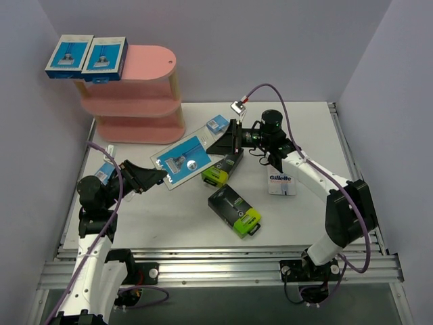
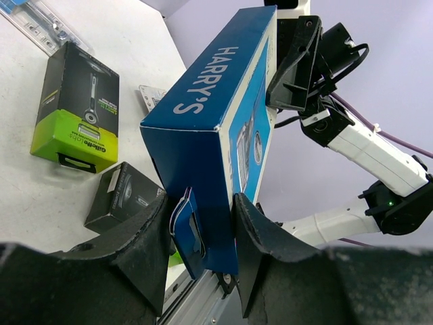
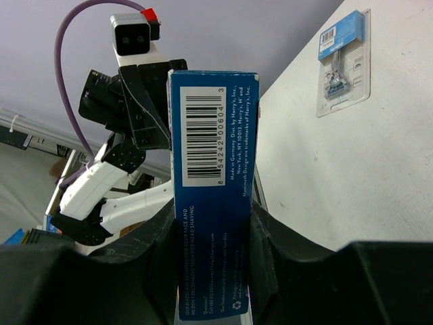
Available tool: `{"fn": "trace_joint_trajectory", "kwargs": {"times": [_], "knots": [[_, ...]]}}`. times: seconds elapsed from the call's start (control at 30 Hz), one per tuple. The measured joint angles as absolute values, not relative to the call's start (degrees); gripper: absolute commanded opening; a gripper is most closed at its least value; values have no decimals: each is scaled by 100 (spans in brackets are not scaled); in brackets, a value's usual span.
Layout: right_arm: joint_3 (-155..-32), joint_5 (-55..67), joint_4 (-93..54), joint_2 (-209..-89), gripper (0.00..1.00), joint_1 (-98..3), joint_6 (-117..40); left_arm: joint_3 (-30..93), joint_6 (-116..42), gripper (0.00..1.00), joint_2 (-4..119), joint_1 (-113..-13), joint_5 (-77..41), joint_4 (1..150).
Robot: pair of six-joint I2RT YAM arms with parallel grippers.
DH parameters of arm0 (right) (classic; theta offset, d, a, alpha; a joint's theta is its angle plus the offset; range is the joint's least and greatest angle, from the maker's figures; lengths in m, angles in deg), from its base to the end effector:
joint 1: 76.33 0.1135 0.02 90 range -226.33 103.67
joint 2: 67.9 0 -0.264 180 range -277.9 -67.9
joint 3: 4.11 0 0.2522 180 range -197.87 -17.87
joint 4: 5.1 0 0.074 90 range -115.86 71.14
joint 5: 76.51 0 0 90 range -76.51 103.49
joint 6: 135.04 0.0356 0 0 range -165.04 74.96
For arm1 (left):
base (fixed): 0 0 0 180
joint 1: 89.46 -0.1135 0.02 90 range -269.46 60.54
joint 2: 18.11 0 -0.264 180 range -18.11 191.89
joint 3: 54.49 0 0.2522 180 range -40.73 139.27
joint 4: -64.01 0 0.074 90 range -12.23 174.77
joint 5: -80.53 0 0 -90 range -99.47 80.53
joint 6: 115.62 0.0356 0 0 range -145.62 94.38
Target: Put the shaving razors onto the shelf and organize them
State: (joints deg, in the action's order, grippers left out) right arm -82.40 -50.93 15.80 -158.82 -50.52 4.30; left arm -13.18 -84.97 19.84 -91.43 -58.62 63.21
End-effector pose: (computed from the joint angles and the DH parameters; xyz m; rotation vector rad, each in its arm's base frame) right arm 0.3090 0.1851 0.3352 -0.7500 1.6614 1.7743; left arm 0.1614 -0.0214 0.2977 -0.1332 1.7025 -1.4059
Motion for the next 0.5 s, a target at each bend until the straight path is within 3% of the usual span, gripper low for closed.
{"fn": "trace_joint_trajectory", "kwargs": {"times": [0.2,0.43,0.5], "knots": [[-8234,-5239,1818,-16076,0,-5100,482,-1405,-8580,36,1984,-9143,-5847,6222],[-8212,-5405,2006,-16280,0,-5151,581,-1501,-8569,17,1999,-9124,-5788,6233],[-8221,-5451,2049,-16350,0,-5160,592,-1534,-8549,7,1997,-9106,-5768,6251]]}}
